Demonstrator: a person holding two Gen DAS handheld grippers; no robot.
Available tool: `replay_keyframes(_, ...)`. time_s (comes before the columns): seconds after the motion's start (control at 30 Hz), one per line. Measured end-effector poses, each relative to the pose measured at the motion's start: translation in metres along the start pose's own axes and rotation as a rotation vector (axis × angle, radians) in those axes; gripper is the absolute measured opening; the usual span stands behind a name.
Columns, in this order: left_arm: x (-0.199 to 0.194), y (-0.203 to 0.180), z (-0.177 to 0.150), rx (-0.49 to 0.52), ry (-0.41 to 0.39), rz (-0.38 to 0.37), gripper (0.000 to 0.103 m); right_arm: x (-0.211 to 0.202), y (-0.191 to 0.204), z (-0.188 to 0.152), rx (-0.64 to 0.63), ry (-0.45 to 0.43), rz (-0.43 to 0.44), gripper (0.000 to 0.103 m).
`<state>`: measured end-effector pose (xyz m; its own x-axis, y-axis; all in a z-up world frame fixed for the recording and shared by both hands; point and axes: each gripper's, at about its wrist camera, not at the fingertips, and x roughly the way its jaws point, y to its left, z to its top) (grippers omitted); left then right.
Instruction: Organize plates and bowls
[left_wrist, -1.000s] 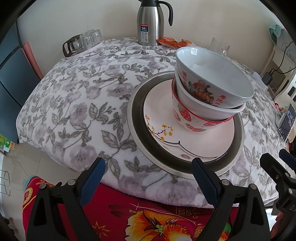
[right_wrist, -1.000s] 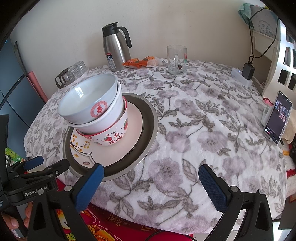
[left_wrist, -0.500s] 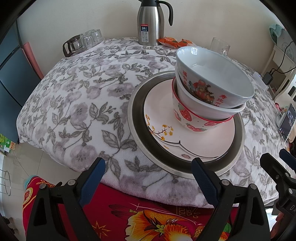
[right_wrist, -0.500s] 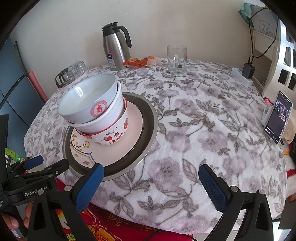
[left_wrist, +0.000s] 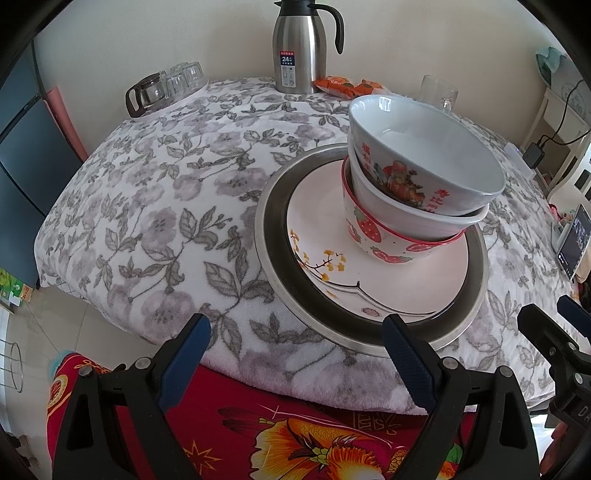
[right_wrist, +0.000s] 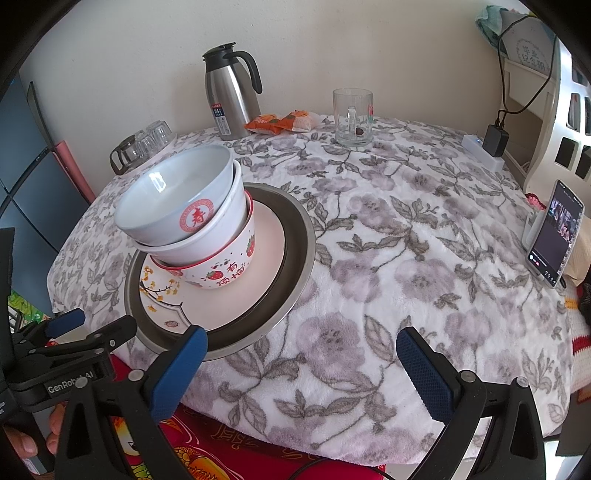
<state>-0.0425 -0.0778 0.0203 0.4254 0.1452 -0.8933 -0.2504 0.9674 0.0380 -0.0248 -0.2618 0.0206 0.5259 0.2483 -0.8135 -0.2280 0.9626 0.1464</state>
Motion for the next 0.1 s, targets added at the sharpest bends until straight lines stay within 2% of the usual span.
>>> replay_keyframes(0.1, 0.0001, -0.0025, 0.0004, 0.005, 0.001, -0.006, 0.094, 0.0003, 0.0000, -0.0008, 0.000, 0.000, 0.000, 0.103)
